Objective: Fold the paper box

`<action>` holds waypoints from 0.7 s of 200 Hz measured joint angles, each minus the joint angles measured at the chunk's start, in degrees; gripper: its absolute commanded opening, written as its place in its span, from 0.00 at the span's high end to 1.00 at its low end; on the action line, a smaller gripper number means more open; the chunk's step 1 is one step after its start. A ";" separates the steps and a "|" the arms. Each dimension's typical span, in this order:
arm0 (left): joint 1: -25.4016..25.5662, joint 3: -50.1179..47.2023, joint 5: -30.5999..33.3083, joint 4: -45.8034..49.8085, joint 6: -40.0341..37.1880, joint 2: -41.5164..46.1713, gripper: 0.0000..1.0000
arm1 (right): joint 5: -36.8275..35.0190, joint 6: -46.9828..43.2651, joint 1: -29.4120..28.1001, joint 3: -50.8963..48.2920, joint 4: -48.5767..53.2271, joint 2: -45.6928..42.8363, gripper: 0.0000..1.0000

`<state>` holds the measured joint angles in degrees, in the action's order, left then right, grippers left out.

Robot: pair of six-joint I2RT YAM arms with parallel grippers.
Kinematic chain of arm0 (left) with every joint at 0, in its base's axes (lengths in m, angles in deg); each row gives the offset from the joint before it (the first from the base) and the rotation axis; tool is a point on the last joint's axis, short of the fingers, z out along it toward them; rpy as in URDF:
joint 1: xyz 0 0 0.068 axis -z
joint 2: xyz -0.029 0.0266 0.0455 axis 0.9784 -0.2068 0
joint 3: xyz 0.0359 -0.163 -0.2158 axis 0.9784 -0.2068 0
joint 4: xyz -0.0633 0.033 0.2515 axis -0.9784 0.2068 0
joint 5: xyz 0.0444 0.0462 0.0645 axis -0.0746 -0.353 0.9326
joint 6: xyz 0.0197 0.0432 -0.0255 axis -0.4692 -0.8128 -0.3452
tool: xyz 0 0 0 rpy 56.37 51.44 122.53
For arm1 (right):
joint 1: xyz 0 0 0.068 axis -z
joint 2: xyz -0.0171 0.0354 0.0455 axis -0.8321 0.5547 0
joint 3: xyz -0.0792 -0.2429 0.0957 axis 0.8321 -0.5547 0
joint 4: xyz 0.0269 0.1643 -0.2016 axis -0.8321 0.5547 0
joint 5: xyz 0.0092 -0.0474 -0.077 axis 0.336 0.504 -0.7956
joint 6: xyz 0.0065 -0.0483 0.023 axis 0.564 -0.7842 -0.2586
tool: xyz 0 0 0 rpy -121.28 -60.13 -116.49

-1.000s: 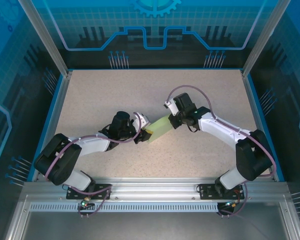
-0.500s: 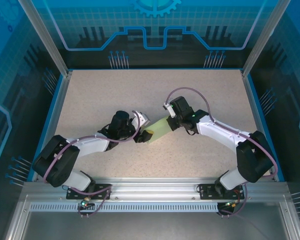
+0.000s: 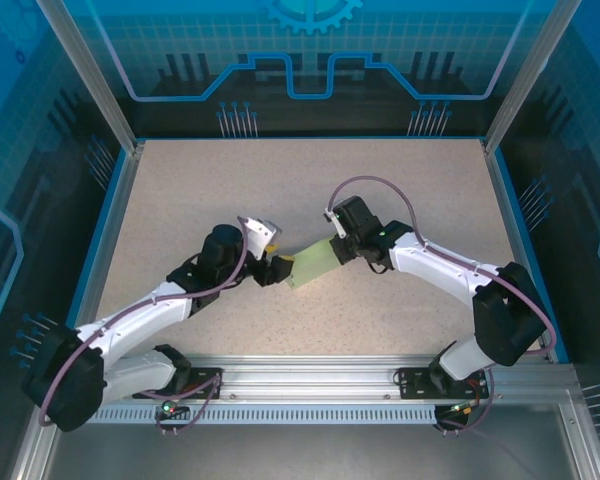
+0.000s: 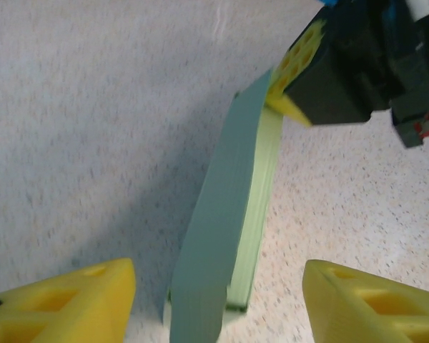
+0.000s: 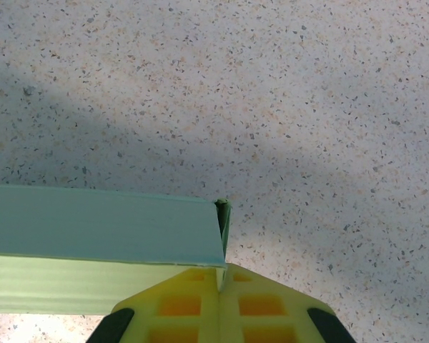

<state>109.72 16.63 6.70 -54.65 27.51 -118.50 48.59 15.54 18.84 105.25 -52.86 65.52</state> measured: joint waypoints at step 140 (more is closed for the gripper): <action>3.45 5.95 7.52 11.39 -0.94 -4.96 0.77 | 0.02 -0.02 -0.02 0.76 1.49 0.02 0.99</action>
<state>113.18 22.58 14.22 -43.26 26.57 -123.46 48.61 15.52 18.82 106.02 -51.37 65.54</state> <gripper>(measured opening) 0.251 0.052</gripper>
